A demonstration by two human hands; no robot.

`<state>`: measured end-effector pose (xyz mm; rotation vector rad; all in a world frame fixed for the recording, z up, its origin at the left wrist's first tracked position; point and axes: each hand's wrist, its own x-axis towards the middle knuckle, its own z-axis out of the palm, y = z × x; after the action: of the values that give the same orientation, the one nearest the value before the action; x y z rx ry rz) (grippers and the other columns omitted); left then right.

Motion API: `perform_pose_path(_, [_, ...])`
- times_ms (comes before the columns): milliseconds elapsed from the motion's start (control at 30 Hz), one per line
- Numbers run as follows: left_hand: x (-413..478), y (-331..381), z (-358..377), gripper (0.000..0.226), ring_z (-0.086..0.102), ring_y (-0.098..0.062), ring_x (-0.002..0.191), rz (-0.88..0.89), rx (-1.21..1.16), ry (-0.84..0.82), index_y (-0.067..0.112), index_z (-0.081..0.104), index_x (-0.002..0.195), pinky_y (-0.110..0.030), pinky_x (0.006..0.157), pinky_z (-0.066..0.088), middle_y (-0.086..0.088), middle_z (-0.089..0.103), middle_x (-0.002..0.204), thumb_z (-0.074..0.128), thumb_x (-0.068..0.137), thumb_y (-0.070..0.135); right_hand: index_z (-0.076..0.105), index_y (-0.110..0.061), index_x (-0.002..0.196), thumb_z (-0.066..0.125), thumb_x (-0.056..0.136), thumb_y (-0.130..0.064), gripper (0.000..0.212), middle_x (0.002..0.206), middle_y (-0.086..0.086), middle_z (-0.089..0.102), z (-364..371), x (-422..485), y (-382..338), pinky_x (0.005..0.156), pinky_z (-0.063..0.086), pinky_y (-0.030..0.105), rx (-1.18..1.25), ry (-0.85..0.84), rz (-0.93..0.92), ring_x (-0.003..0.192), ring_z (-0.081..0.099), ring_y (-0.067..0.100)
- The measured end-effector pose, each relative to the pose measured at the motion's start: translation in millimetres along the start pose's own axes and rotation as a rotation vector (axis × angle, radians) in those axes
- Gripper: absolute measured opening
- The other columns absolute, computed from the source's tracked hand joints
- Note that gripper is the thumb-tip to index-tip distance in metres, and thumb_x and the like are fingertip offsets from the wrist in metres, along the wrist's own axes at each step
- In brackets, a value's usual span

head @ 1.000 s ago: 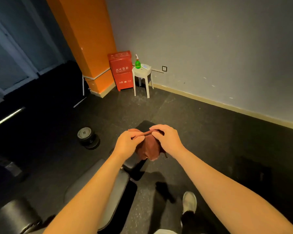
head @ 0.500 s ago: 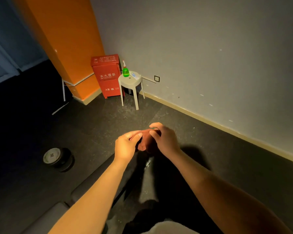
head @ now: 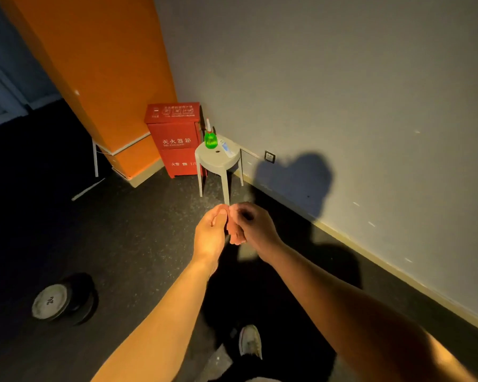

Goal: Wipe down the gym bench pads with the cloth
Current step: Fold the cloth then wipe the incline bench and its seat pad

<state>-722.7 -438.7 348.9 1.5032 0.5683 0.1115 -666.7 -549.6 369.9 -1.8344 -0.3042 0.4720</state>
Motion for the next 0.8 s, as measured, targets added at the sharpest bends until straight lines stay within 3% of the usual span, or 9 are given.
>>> perform_pose_path(100, [59.0,22.9,-4.7,0.023,0.067,-0.015,0.100,-0.047,-0.104,0.138,0.020,0.067,0.113,-0.038,0.101,0.051,-0.003,0.072,0.106,0.060,0.100,0.038,0.070,-0.026,0.100,0.045,0.105,-0.021,0.025,0.085,0.015,0.070,-2.2,66.2,-13.8,0.063,0.056,0.042,0.060,-0.096,0.012,0.072,0.067,0.032])
perform_pose_path(167, [93.5,36.6,-7.9,0.023,0.066,-0.008,0.106,-0.074,-0.175,0.233,0.027,0.065,0.121,-0.026,0.093,0.052,0.005,0.069,0.117,0.065,0.098,0.028,0.069,-0.026,0.105,0.049,0.103,-0.019,0.022,0.097,0.011,0.073,-0.5,106.7,-15.6,0.077,0.059,0.046,0.088,-0.120,0.027,0.087,0.071,0.027])
perform_pose_path(233, [127.6,43.3,-11.4,0.022,0.069,-0.014,0.105,-0.079,-0.208,0.289,0.029,0.067,0.114,-0.028,0.090,0.055,0.001,0.072,0.115,0.063,0.097,0.016,0.069,-0.024,0.110,0.051,0.102,-0.016,0.021,0.106,0.001,0.073,1.1,145.8,-11.6,0.088,0.059,0.038,0.114,-0.103,0.073,0.096,0.071,0.015])
perform_pose_path(333, [180.4,49.5,-10.8,0.029,0.070,-0.020,0.106,-0.113,-0.276,0.347,0.026,0.066,0.120,-0.037,0.096,0.056,-0.003,0.073,0.113,0.055,0.099,0.010,0.061,-0.021,0.120,0.049,0.105,-0.018,0.020,0.115,0.001,0.068,-4.4,201.8,-5.6,0.069,0.048,0.006,0.110,-0.166,0.144,0.096,0.064,0.003])
perform_pose_path(433, [234.0,53.7,-1.9,0.031,0.071,-0.020,0.098,-0.132,-0.378,0.361,0.020,0.064,0.126,-0.029,0.078,0.058,-0.008,0.073,0.111,0.049,0.103,0.007,0.053,-0.029,0.123,0.051,0.104,-0.029,0.019,0.120,0.008,0.065,-6.7,267.4,12.7,0.070,0.049,0.014,0.178,-0.236,0.240,0.103,0.065,0.013])
perform_pose_path(533, [299.4,49.7,10.4,0.030,0.069,-0.023,0.097,-0.160,-0.456,0.395,0.018,0.061,0.128,-0.033,0.080,0.058,-0.013,0.071,0.115,0.047,0.104,0.007,0.048,-0.036,0.123,0.055,0.102,-0.029,0.023,0.119,0.015,0.064,-3.0,343.5,31.8,0.077,0.059,0.038,0.288,-0.321,0.313,0.104,0.069,0.028])
perform_pose_path(633, [378.5,33.9,18.7,0.033,0.068,-0.027,0.095,-0.180,-0.491,0.513,0.020,0.054,0.128,-0.039,0.082,0.056,-0.019,0.066,0.118,0.045,0.102,0.002,0.048,-0.024,0.127,0.057,0.101,-0.014,0.029,0.117,0.019,0.065,1.7,425.3,48.6,0.072,0.060,0.034,0.319,-0.355,0.302,0.096,0.070,0.030])
perform_pose_path(733, [457.3,17.4,24.8,0.034,0.065,-0.023,0.088,-0.206,-0.480,0.643,0.029,0.048,0.115,-0.035,0.075,0.055,-0.018,0.061,0.111,0.044,0.101,-0.001,0.047,-0.011,0.126,0.052,0.099,0.004,0.031,0.115,0.022,0.060,7.6,509.4,70.5,0.066,0.058,0.026,0.277,-0.399,0.277,0.091,0.065,0.027])
perform_pose_path(800, [506.3,6.1,28.3,0.036,0.062,-0.023,0.091,-0.217,-0.409,0.671,0.031,0.044,0.111,-0.037,0.079,0.053,-0.016,0.058,0.110,0.044,0.100,-0.003,0.048,-0.009,0.123,0.052,0.097,0.006,0.030,0.115,0.020,0.060,11.9,561.7,88.1,0.075,0.058,0.031,0.197,-0.392,0.216,0.097,0.065,0.029])
